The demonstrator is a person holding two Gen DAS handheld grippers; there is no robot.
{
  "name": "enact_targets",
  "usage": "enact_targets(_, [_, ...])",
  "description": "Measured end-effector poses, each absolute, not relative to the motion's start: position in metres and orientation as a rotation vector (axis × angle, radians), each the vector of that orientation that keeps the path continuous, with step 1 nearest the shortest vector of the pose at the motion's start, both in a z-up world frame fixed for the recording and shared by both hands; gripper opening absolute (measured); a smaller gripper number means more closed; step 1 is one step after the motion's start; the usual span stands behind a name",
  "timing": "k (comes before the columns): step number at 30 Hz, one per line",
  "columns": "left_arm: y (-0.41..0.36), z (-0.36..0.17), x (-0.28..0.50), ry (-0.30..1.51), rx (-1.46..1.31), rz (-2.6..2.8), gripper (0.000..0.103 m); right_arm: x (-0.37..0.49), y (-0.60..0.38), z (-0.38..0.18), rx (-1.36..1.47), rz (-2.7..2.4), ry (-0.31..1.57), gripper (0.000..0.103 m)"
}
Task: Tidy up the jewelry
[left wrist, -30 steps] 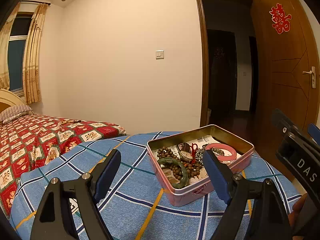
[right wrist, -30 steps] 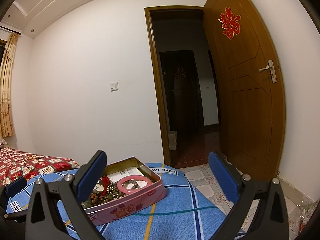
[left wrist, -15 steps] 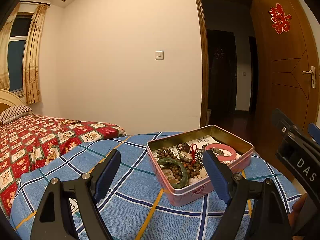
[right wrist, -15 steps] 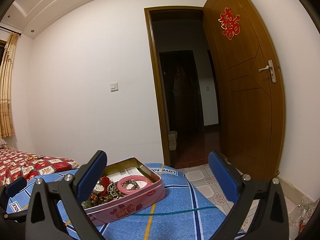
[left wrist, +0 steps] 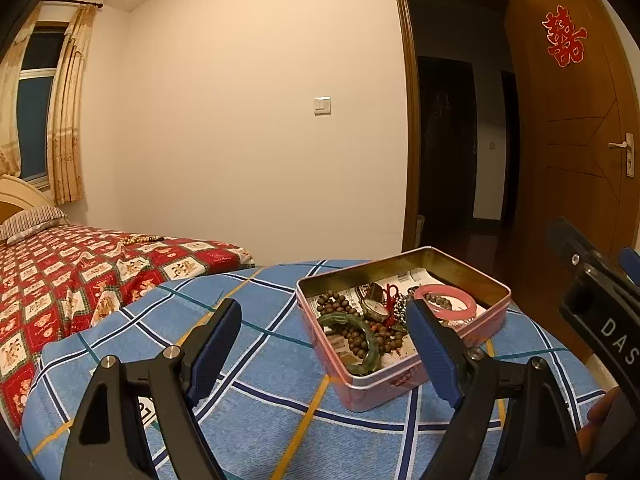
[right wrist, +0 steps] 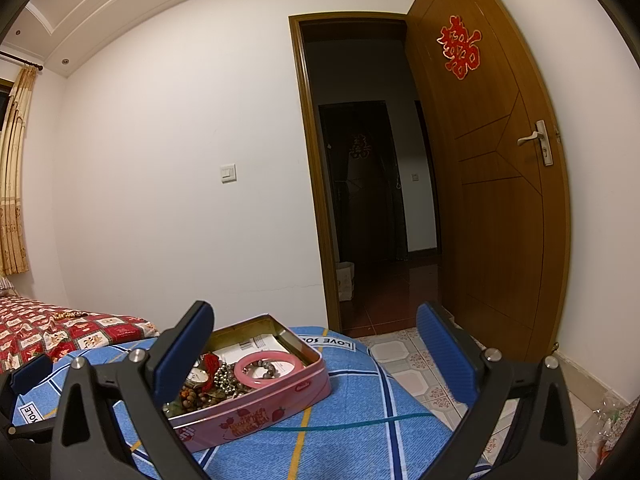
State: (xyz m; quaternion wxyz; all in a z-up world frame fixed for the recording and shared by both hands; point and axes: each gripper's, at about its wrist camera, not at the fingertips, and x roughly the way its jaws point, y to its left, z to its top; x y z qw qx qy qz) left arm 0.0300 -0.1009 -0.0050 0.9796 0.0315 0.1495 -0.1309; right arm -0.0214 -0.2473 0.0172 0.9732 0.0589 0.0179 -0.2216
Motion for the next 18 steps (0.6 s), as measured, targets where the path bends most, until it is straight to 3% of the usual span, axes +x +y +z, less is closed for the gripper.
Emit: enact_targets(18, [-0.1065,-0.0057,0.0254,0.276,0.084,-0.265,0.086,-0.0213,-0.248,0.0173,0.117,-0.448,0.044,0.103])
